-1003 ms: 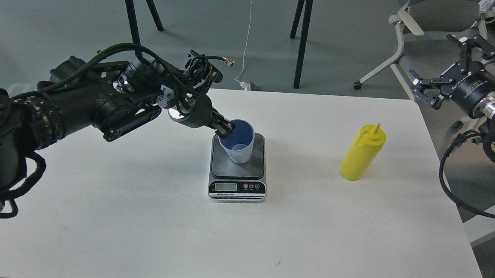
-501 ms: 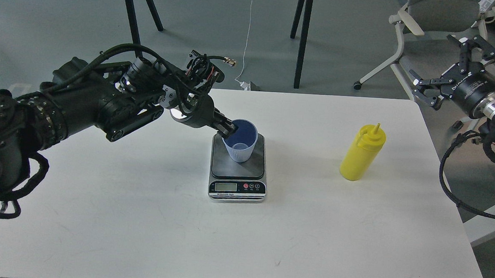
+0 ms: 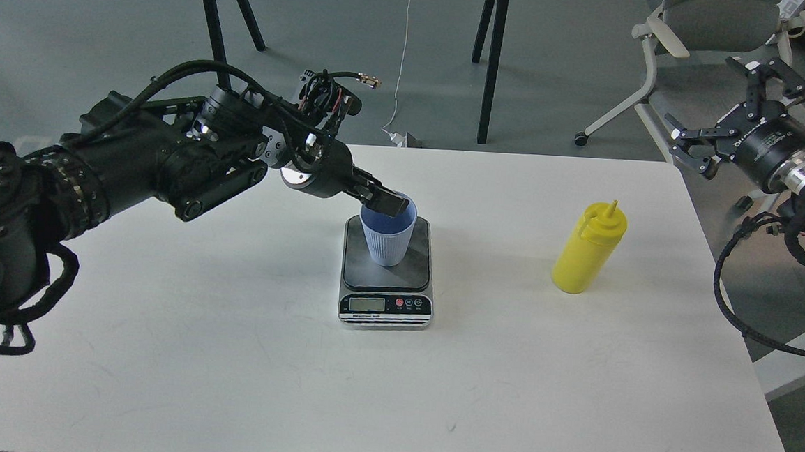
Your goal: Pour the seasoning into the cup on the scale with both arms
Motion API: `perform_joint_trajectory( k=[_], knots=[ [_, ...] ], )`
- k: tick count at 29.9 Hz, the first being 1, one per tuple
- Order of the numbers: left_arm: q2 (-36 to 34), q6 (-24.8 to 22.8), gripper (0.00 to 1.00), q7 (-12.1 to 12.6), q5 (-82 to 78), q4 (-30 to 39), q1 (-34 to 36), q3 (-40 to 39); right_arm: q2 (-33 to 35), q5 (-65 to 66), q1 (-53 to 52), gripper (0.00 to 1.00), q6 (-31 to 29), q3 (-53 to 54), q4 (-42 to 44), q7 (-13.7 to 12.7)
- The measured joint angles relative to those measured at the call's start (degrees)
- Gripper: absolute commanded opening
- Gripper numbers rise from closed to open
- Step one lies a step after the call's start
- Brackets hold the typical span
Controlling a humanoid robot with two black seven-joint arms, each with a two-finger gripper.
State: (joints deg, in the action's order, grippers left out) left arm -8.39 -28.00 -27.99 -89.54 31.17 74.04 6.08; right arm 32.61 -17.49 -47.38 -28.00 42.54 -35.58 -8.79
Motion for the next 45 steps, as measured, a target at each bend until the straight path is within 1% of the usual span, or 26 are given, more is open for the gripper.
perform_joint_trajectory(
  k=[4,8,10,13,17,21,24,26,28,30,34,36,39,41,45],
  knots=[
    [1.5,0.0,0.99,0.0,7.0,-4.4,2.5,-0.2,-0.1,0.0,-0.3,0.99,0.0,-0.1,-0.1,0.0],
    [1.7,0.0,0.99,0.0,21.1,-8.5,6.5,-0.2,0.5,-0.1,-0.7,0.99,0.0,0.1,-1.3,0.0],
    [1.4,0.0,0.99,0.0,28.5,-10.4,8.0,0.0,2.7,-0.3,-0.7,0.99,0.0,0.2,-2.9,0.0],
    [0.2,0.0,0.99,0.0,37.9,-14.4,9.9,0.0,7.9,-0.6,-0.5,0.99,0.0,0.5,-6.2,0.0],
    [-4.7,0.0,0.99,0.0,51.0,-19.6,11.0,-0.5,14.3,-0.8,0.4,0.99,0.0,1.0,-9.7,0.1],
    [-12.0,0.0,0.99,0.0,63.4,-20.7,10.7,-0.5,18.6,-2.3,2.6,0.99,0.0,1.6,-11.3,0.4],
    [-17.5,0.0,0.99,0.0,69.1,-20.8,9.0,-1.0,21.6,-6.0,5.8,0.99,0.0,1.7,-12.8,1.1],
    [-20.3,0.0,0.99,0.0,71.7,-20.8,6.8,-2.7,23.7,-9.3,8.9,0.99,0.0,1.7,-14.2,2.4],
    [-21.7,0.0,0.99,0.0,73.1,-20.8,4.9,-5.2,25.3,-13.9,12.8,0.99,0.0,1.8,-15.3,4.5],
    [-22.1,0.0,0.99,0.0,73.4,-20.8,3.4,-6.8,25.9,-18.9,17.2,0.99,0.0,1.8,-15.6,7.2],
    [-22.3,0.0,0.99,0.0,73.5,-20.7,1.4,-8.0,26.0,-27.7,27.9,0.99,0.0,1.8,-16.4,13.5],
    [-22.3,0.0,0.99,0.0,73.6,-20.6,1.1,-8.1,25.9,-29.6,33.2,0.99,0.0,1.8,-17.1,15.5],
    [-22.1,0.0,0.99,0.0,73.5,-20.5,0.7,-8.1,24.2,-30.4,38.8,0.99,0.0,1.8,-18.6,16.9],
    [-21.9,0.0,0.99,0.0,73.5,-20.4,0.6,-8.0,22.6,-30.2,41.4,0.99,0.0,1.9,-20.1,17.1],
    [-21.6,0.0,0.99,0.0,73.3,-20.2,0.6,-7.9,19.8,-28.6,42.9,0.99,0.0,2.1,-22.5,16.9]
  ],
)
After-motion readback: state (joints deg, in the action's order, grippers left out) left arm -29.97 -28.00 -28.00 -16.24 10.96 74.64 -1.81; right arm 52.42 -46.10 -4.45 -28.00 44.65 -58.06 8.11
